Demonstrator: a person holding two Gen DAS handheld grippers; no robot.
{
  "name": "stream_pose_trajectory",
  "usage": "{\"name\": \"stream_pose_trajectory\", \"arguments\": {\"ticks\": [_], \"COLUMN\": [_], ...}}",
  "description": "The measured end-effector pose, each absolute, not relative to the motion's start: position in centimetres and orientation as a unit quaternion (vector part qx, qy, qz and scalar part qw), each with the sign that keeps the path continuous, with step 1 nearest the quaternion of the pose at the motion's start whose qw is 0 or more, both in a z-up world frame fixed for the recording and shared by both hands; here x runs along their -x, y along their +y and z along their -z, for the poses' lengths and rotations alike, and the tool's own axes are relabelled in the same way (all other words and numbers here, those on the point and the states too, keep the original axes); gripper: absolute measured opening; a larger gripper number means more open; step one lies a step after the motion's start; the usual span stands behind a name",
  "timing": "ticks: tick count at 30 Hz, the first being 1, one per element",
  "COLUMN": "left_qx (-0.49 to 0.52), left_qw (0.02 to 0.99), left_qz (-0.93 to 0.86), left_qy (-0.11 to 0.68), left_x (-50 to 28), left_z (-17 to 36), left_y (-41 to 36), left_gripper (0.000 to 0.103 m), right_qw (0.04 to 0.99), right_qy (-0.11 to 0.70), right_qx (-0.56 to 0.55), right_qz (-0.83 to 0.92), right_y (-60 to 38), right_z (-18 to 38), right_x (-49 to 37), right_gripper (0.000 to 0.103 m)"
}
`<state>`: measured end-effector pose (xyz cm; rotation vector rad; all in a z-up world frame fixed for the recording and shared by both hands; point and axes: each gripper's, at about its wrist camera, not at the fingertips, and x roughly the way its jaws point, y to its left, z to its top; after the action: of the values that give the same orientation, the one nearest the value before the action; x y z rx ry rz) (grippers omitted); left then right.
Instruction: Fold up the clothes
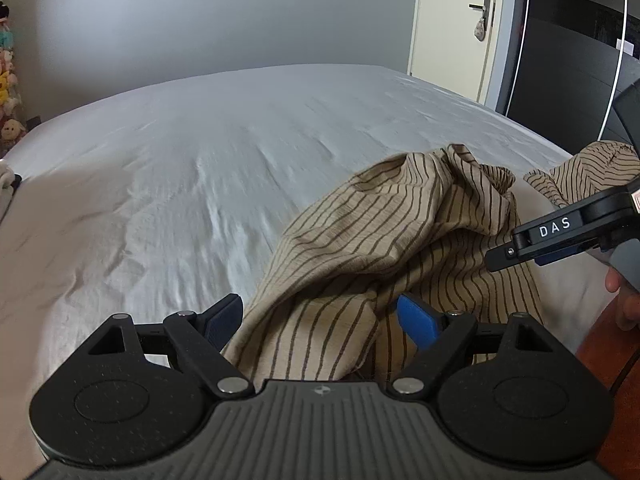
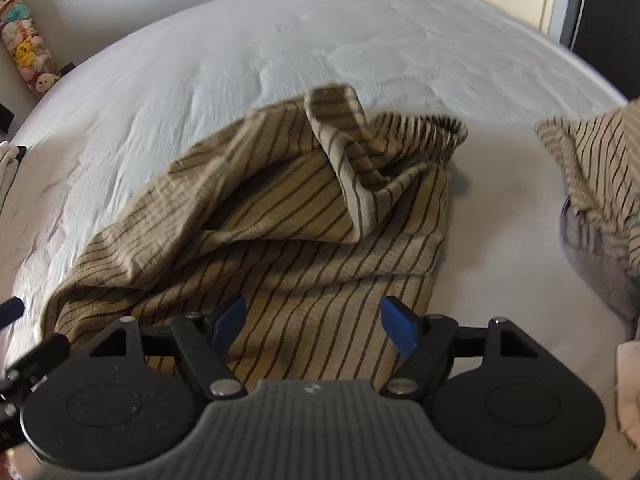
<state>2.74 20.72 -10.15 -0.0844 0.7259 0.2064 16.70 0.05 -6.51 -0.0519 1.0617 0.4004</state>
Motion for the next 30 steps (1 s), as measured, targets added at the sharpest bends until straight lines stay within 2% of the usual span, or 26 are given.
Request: {"name": "stream_pose_trajectory", "arguments": {"ticks": [7,10,12,13,14,16,17,19,25,30], "left_qx": [0.034,0.054,0.077,0.087,0.093,0.102,0.107,0.103,0.083,0.108], "left_qw": [0.918,0.909,0.905,0.905,0.905,0.905,0.905,0.906,0.907,0.896], "left_qz": [-0.108,-0.117,-0.119,-0.12,-0.125,-0.14,-0.147,-0.171,-0.217,-0.282], "left_qy": [0.38,0.396,0.4,0.398,0.395,0.388,0.385,0.374,0.352,0.327], "left_x": [-5.6,-6.5,-6.6,-6.5,-6.3,-5.9,-5.6,-5.0,-1.7,1.8], "left_z": [12.7,13.5,13.9,14.0,13.9,13.5,13.3,12.4,9.2,6.0], "left_y": [21.1,22.0,22.7,23.1,23.3,23.7,23.9,24.1,24.7,26.6], "left_gripper": [0.098,0.073,0.051,0.045,0.032,0.019,0.014,0.012,0.008,0.008], "right_qw": [0.829,0.822,0.821,0.822,0.824,0.826,0.828,0.831,0.841,0.837], "right_qy": [0.543,0.558,0.56,0.558,0.555,0.548,0.545,0.535,0.495,0.465], "right_qx": [-0.035,-0.037,-0.034,-0.029,-0.024,-0.021,-0.019,-0.027,-0.029,-0.026], "right_qz": [-0.127,-0.106,-0.106,-0.11,-0.115,-0.125,-0.131,-0.151,-0.215,-0.286], "right_y": [-0.7,-0.5,-0.3,-0.1,0.0,0.2,0.3,0.2,0.9,3.4], "right_z": [9.2,10.4,10.7,10.7,10.7,10.6,10.5,10.1,7.9,6.1], "right_x": [-20.0,-20.8,-20.8,-20.6,-20.4,-20.0,-19.8,-19.2,-16.5,-13.2], "right_gripper": [0.076,0.076,0.075,0.066,0.057,0.019,0.009,0.003,0.002,0.002]}}
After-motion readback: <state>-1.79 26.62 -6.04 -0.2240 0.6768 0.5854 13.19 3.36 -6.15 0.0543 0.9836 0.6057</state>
